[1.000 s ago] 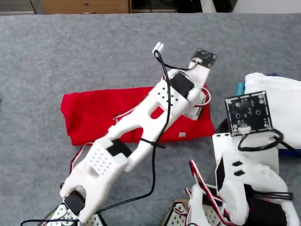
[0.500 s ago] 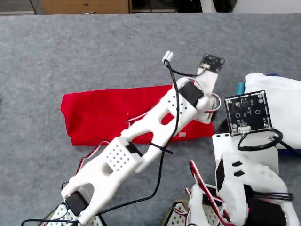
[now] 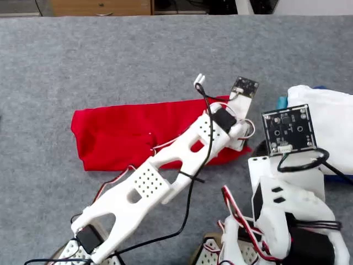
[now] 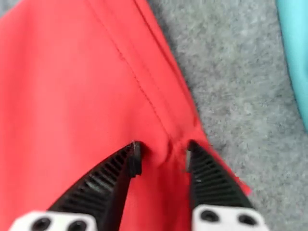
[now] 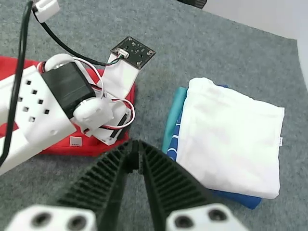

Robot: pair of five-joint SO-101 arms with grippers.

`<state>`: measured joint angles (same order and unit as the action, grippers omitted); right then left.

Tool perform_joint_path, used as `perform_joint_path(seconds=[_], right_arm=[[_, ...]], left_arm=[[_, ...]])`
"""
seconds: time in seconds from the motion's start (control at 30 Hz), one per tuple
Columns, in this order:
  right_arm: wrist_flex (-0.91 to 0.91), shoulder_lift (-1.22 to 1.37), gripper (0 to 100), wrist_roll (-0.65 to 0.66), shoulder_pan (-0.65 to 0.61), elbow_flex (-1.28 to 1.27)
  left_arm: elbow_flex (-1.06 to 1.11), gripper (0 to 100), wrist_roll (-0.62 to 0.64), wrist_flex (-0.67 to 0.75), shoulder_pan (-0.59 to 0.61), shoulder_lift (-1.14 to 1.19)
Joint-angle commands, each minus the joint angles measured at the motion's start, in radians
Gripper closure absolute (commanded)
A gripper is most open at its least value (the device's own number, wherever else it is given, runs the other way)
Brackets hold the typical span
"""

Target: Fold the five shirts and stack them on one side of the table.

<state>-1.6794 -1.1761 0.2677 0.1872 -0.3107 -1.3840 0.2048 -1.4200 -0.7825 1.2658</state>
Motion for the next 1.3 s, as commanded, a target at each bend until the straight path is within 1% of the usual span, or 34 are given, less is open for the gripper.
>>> perform_joint_path(seconds=[0.0,0.03,0.23,0.43,0.57,0.67,0.73,0.97,1.13,1.27], right_arm=[[0.0,-0.001,99.4,-0.002,0.007,-0.001],[0.002,-0.001,99.4,-0.002,0.007,-0.001],[0.003,-0.001,99.4,-0.002,0.007,-0.001],[0.003,-0.001,99.4,-0.002,0.008,-0.001],[0.003,-0.001,99.4,-0.002,0.007,-0.001],[0.003,-0.001,99.4,-0.002,0.007,-0.001],[-0.002,-0.001,99.4,-0.002,0.007,-0.001],[-0.002,-0.001,99.4,0.0,0.007,-0.001],[-0.002,-0.001,99.4,0.048,0.01,-0.002],[-0.002,0.001,99.4,0.055,0.012,-0.002]], left_arm=[[-0.023,97,-0.078,0.009,0.014,0.002],[-0.023,99,-0.097,0.009,0.011,0.002],[-0.043,98,-0.106,-0.002,0.005,0.002],[-0.292,98,-0.104,-0.153,-0.005,-0.025],[-0.287,98,-0.103,-0.247,0.008,-0.061],[-0.288,98,-0.103,-0.318,0.043,-0.087],[-0.29,98,-0.103,-0.334,0.074,-0.099],[-0.284,98,-0.103,-0.338,0.18,-0.219],[-0.282,98,-0.103,-0.339,0.238,-0.295],[-0.276,98,-0.103,-0.344,0.307,-0.326]])
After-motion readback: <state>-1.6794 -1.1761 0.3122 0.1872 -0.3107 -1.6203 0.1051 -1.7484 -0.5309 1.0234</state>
